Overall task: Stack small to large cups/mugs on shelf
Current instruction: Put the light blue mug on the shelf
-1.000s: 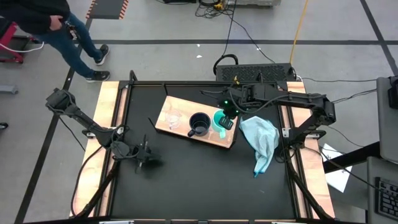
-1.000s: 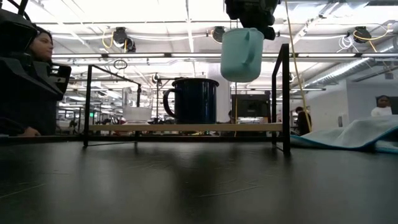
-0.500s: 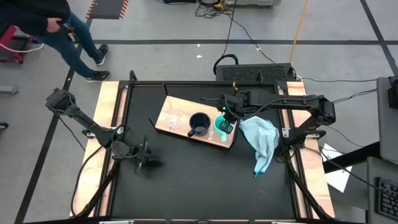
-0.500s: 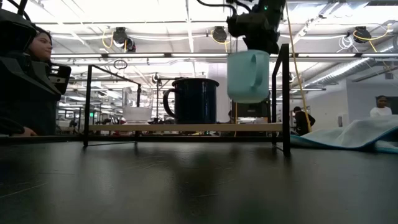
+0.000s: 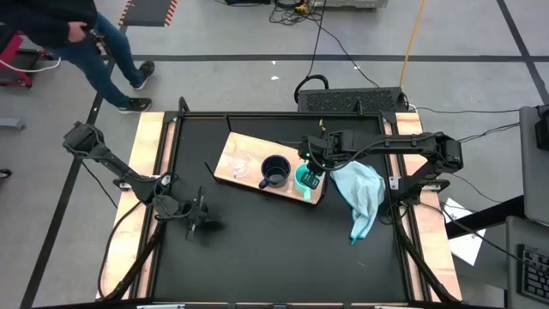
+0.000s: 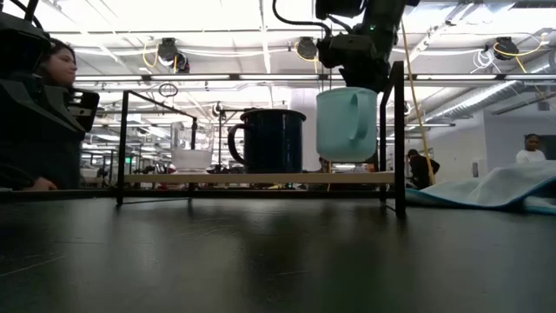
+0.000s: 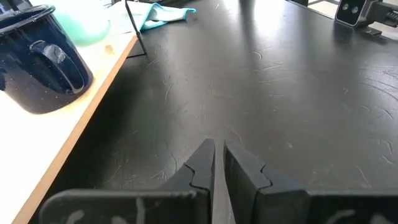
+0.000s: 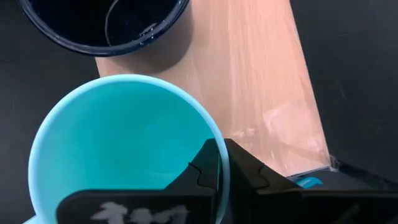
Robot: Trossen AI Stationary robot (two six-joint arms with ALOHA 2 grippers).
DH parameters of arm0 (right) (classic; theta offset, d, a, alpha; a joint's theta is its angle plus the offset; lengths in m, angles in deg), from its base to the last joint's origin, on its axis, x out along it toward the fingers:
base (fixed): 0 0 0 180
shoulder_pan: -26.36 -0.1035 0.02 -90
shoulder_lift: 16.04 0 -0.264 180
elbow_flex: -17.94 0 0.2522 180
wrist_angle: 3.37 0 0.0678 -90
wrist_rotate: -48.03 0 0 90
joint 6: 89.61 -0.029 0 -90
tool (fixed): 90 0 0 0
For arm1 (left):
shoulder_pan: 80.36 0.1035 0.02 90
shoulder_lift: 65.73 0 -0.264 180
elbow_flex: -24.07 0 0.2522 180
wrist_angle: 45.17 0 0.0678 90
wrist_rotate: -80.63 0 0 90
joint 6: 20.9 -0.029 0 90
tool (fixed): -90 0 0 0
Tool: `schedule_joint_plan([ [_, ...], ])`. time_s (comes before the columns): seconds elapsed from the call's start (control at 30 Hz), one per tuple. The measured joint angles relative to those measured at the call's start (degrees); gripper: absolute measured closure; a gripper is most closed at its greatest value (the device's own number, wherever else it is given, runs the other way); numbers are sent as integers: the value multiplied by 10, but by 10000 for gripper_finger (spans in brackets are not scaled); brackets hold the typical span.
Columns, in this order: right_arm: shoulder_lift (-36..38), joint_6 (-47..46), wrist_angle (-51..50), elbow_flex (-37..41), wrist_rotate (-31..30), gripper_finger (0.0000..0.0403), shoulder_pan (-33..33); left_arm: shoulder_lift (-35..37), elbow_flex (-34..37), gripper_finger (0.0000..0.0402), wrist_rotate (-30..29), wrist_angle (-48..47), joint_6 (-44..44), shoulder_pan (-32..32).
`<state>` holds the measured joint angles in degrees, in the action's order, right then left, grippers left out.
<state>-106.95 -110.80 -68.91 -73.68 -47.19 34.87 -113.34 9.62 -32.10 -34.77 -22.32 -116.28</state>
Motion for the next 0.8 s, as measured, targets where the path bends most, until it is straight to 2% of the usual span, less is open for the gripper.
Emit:
schedule_joint_plan([
  [0.8,-15,9,30,19,5,401,-6,0,0,364,2,-1,-2,0],
])
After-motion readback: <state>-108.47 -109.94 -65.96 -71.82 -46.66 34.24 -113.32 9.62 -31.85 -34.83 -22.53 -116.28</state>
